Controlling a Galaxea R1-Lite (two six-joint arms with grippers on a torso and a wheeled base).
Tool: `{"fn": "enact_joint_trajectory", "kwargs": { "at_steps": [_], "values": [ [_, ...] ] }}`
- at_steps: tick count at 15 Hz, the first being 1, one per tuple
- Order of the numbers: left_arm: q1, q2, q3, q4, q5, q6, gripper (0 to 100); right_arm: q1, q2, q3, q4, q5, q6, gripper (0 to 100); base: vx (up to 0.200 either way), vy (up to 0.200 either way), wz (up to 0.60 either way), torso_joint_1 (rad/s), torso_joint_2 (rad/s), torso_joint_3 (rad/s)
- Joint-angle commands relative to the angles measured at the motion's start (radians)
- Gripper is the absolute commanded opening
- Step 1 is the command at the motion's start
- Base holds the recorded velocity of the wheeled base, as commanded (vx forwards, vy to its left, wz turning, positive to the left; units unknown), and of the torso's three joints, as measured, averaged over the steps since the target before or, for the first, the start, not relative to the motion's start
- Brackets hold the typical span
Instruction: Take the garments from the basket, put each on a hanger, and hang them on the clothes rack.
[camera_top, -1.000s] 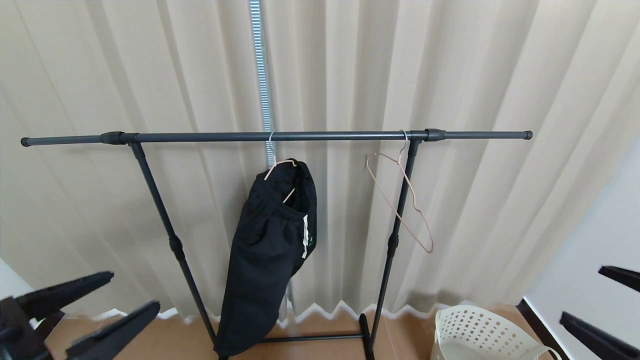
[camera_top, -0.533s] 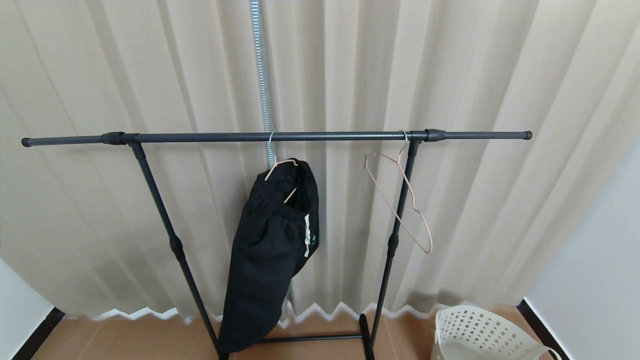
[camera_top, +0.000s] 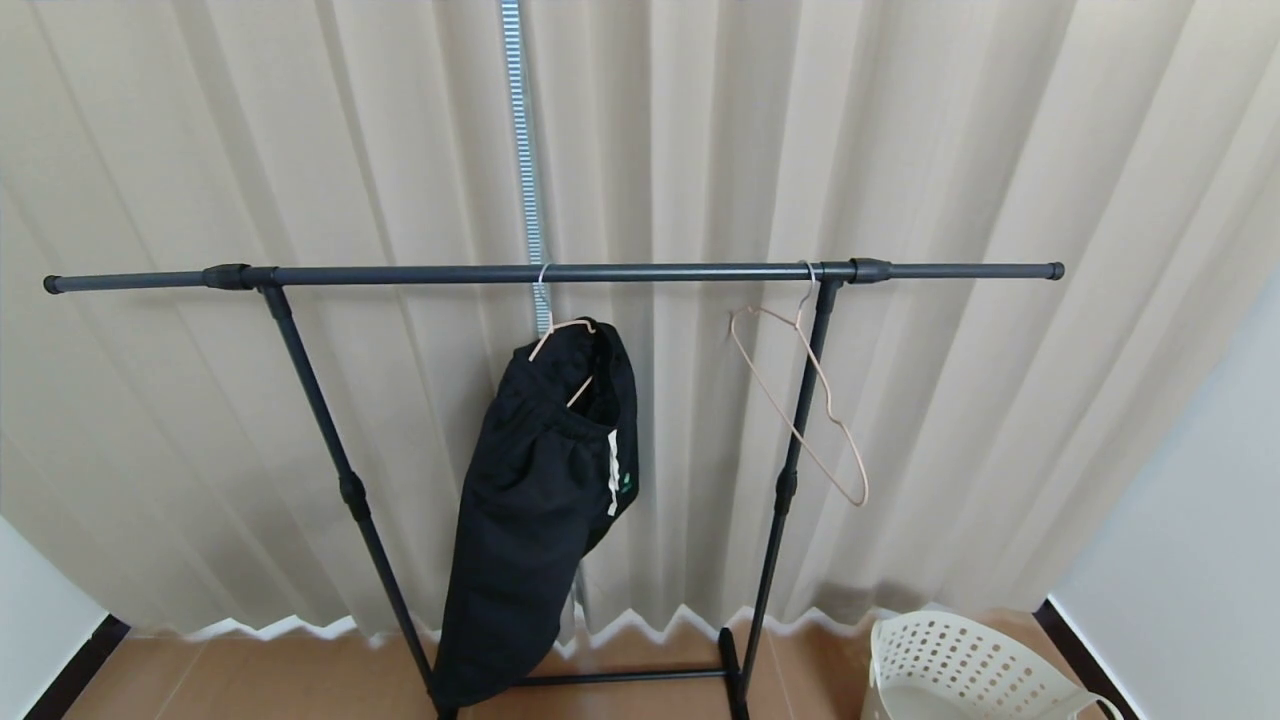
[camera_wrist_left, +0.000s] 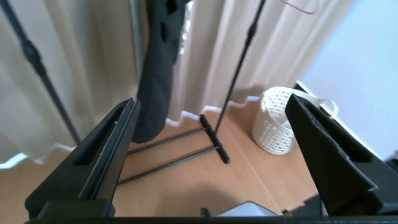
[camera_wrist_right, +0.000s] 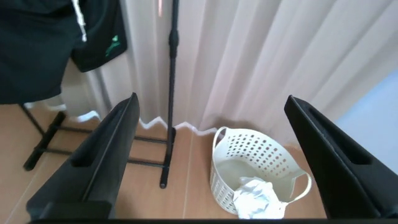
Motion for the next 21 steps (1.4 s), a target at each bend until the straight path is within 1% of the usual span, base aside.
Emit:
{"fn": "enact_joint_trajectory", "kwargs": {
  "at_steps": [1,2,3,4,5,6,9,10,11,12,13,14,16,17,18,20,21],
  "values": [
    [0.112,-0.034,0.000,-0.001,0.001,0.016,100,-0.047,-0.050,-0.001,0.000,0.000,0.000,100,0.000,0.000,0.00,0.000,0.00,0.000],
    [0.114,-0.049,0.000,-0.001,-0.002,0.016,100,-0.049,-0.053,-0.001,0.000,0.000,0.000,100,0.000,0.000,0.00,0.000,0.00,0.000],
    [0.088,-0.127,0.000,0.001,-0.032,0.004,100,-0.049,-0.065,-0.001,0.000,0.000,0.000,100,0.000,0.000,0.00,0.000,0.00,0.000],
    [0.088,-0.127,0.000,0.001,-0.032,0.004,100,-0.049,-0.065,-0.001,0.000,0.000,0.000,100,0.000,0.000,0.00,0.000,0.00,0.000],
    [0.057,-0.198,0.000,0.001,-0.048,-0.016,100,-0.042,-0.076,-0.001,0.000,0.001,0.000,100,0.000,0.000,0.00,0.000,0.00,0.000],
    [0.033,-0.250,0.000,0.001,-0.045,-0.021,100,-0.042,-0.077,0.001,0.000,0.001,0.001,100,0.000,0.000,0.00,0.000,0.00,0.000],
    [0.056,-0.295,0.000,-0.001,-0.040,-0.022,100,-0.044,-0.079,0.005,-0.014,-0.003,0.018,100,0.000,0.000,0.00,0.000,0.00,0.000],
    [0.059,-0.295,0.000,-0.004,0.040,-0.016,100,-0.044,-0.079,0.005,-0.014,-0.063,0.024,100,0.000,0.000,0.00,0.000,0.00,0.000],
    [0.060,-0.295,0.000,-0.002,0.067,0.013,100,-0.047,-0.080,0.005,-0.014,-0.100,0.030,100,0.000,0.000,0.00,0.000,0.00,0.000],
    [0.060,-0.295,0.000,-0.002,0.075,0.022,100,-0.064,-0.080,0.005,-0.014,-0.108,0.043,100,0.000,0.000,0.00,0.000,0.00,0.000],
    [0.060,-0.295,0.000,0.009,0.136,0.030,100,-0.084,-0.080,0.005,-0.014,-0.112,0.047,100,0.000,0.000,0.00,0.000,0.00,0.000],
    [0.059,-0.296,0.000,0.030,0.313,0.076,100,-0.108,-0.079,0.005,-0.014,-0.115,0.055,100,0.000,0.000,0.00,0.000,0.00,0.000],
    [0.059,-0.296,0.000,0.065,0.282,0.087,100,-0.110,-0.079,0.005,-0.015,-0.112,0.063,100,0.000,0.000,0.00,0.000,0.00,0.000],
    [0.059,-0.296,0.000,0.073,0.251,0.087,100,-0.108,-0.079,0.005,-0.015,-0.106,0.063,100,0.000,0.000,0.00,0.000,0.00,0.000],
    [0.059,-0.296,0.000,0.073,0.216,0.087,100,-0.108,-0.079,0.005,-0.015,-0.104,0.067,100,0.000,0.000,0.00,0.000,0.00,0.000],
    [0.059,-0.296,0.000,0.097,0.090,0.128,100,-0.082,-0.079,0.004,-0.011,-0.063,0.070,100,0.000,0.000,0.00,0.000,0.00,0.000],
    [0.059,-0.296,0.000,0.102,0.072,0.134,100,-0.067,-0.079,0.002,-0.011,-0.062,0.070,100,0.000,0.000,0.00,0.000,0.00,0.000]
  ]
}}
